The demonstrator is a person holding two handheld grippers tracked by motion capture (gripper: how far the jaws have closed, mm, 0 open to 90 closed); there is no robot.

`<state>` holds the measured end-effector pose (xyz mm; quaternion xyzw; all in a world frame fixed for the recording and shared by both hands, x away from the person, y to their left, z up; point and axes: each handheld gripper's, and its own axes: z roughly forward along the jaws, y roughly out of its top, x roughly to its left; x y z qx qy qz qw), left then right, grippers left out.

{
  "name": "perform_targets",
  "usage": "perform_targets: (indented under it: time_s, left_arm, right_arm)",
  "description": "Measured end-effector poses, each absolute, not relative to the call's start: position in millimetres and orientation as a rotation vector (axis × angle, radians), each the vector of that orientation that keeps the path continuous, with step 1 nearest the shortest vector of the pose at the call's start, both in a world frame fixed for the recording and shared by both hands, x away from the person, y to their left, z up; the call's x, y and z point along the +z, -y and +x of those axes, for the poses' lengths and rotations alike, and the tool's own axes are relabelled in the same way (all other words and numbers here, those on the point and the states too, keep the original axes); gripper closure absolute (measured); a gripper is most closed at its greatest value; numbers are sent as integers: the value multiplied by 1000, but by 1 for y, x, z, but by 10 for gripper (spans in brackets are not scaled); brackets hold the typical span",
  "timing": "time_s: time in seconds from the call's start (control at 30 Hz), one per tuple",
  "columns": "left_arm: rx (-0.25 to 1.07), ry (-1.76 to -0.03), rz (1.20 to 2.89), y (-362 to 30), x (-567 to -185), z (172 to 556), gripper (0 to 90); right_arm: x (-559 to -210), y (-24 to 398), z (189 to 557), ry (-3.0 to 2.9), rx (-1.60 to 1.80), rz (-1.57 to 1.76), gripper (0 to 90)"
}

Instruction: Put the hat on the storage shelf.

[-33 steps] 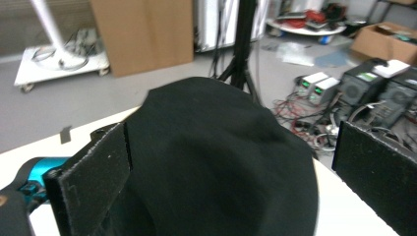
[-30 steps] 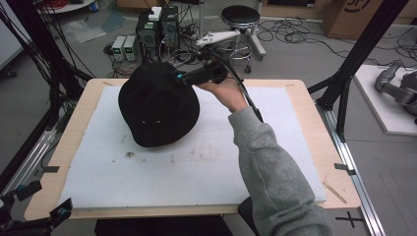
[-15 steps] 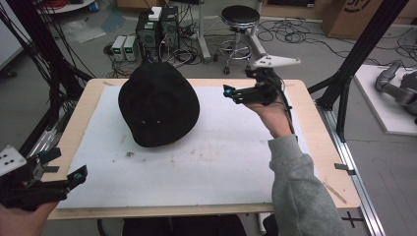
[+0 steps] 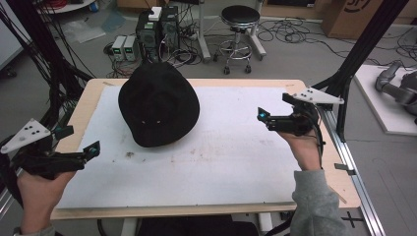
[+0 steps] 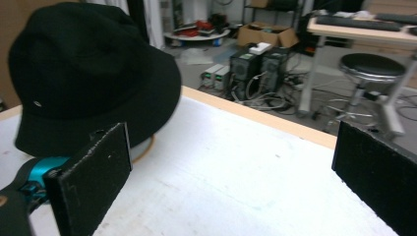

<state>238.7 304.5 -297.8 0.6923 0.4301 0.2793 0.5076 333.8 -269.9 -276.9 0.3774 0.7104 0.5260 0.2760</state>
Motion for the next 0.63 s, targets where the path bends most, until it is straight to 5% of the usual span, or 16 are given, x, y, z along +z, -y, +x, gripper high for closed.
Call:
perform_targets:
  time_s: [0.63]
  left_arm:
    - [665, -1116, 1629, -303, -316, 281, 17]
  right_arm:
    - [-312, 333, 287, -1759, 1375, 1181, 11]
